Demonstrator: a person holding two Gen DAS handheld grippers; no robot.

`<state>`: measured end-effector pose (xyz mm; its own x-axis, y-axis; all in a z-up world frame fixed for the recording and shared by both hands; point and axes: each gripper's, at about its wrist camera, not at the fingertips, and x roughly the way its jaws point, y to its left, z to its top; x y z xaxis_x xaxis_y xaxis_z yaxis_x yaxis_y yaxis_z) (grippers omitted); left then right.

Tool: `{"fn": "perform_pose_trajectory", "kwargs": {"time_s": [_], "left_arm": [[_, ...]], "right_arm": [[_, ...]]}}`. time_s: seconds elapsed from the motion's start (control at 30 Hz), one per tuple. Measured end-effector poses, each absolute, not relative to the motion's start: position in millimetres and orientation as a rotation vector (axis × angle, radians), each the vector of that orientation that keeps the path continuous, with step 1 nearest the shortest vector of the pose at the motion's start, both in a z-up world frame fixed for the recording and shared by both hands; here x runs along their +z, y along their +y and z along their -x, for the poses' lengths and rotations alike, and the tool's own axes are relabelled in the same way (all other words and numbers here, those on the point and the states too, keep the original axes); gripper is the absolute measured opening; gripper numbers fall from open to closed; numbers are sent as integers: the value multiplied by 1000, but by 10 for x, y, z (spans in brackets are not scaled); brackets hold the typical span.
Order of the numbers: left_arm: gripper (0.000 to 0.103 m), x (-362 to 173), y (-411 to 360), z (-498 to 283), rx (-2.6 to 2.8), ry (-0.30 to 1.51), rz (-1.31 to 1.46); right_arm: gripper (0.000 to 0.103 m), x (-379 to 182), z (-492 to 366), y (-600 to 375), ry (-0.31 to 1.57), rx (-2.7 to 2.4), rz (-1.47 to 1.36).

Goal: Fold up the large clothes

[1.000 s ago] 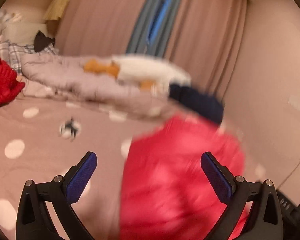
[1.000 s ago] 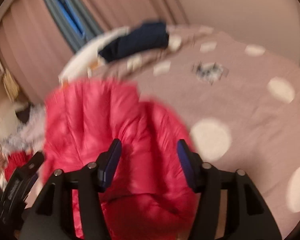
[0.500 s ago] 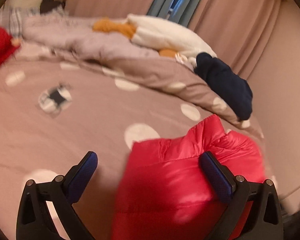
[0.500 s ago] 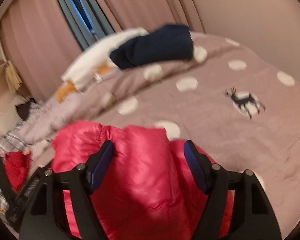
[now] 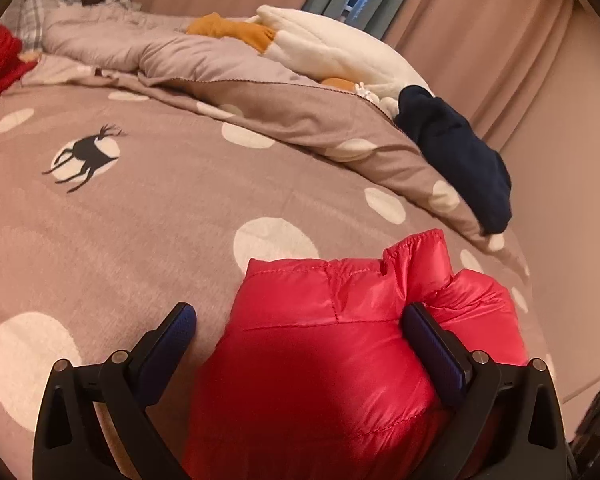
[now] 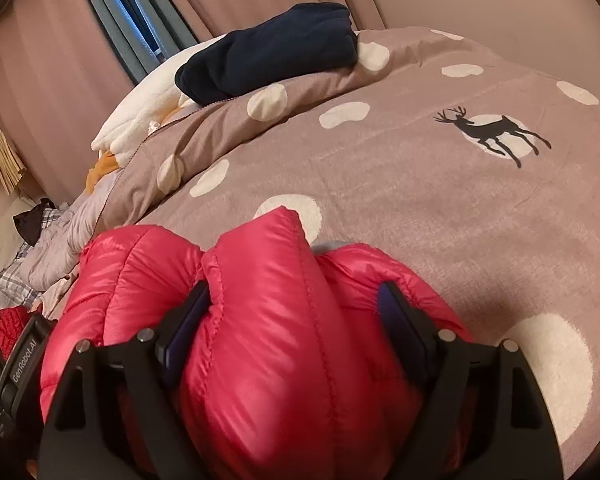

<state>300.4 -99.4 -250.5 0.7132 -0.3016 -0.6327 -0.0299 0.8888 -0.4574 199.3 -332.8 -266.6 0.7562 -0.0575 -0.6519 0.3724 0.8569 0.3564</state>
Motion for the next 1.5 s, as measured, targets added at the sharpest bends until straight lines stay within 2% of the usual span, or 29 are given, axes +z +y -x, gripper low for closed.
{"fn": "perform_pose_trajectory", "kwargs": {"time_s": [0.2,0.27,0.4,0.47,0.67,0.73,0.9,0.93,1.0,1.03,1.07,1.13,1.17,1.27,1.5], "left_arm": [[103,-2200,-532,-2761,-253,858,576],[103,-2084,-280,-2607,-268,837,637],[103,-2023,-46,-2424,-335,850,599],[103,-2142,-20,-2366,-390,910,611],[103,-2733,-217,-2354,-709,1106,951],[103,-2836,-430,-2372,-747,1149,919],[103,-2856,-763,-2486,-828,1106,950],[103,-2856,-834,-2517,-853,1100,939],[103,-2836,-989,-2521,-854,1080,867],[102,-2801,-1064,-2490,-840,1064,818],[101,-2746,-1138,-2447,-824,1040,755],[94,-2634,-1216,-2358,-794,1000,667],[89,-2545,-1244,-2305,-779,972,626],[86,-2233,-1358,-2117,-716,884,494],[86,-1469,-1493,-1760,-660,706,323]], "right_arm": [[92,-2299,-1635,-3469,692,-203,-596],[100,-2148,-1411,-3573,659,-182,-659],[103,-2001,-978,-3791,622,-103,-795],[103,-2083,-850,-3859,635,-71,-860],[103,-2766,-771,-3824,781,80,-1151],[103,-2905,-751,-3747,760,139,-1201],[103,-2951,-918,-3503,702,275,-1211],[102,-2972,-953,-3479,691,276,-1213],[86,-3027,-996,-3493,654,292,-1237],[67,-3079,-1013,-3490,650,301,-1254],[56,-3148,-1023,-3482,634,325,-1278],[46,-3241,-981,-3510,585,379,-1320],[43,-3261,-946,-3524,566,391,-1336],[39,-3173,-878,-3506,540,417,-1309],[37,-2561,-779,-3403,450,499,-1234]]}}
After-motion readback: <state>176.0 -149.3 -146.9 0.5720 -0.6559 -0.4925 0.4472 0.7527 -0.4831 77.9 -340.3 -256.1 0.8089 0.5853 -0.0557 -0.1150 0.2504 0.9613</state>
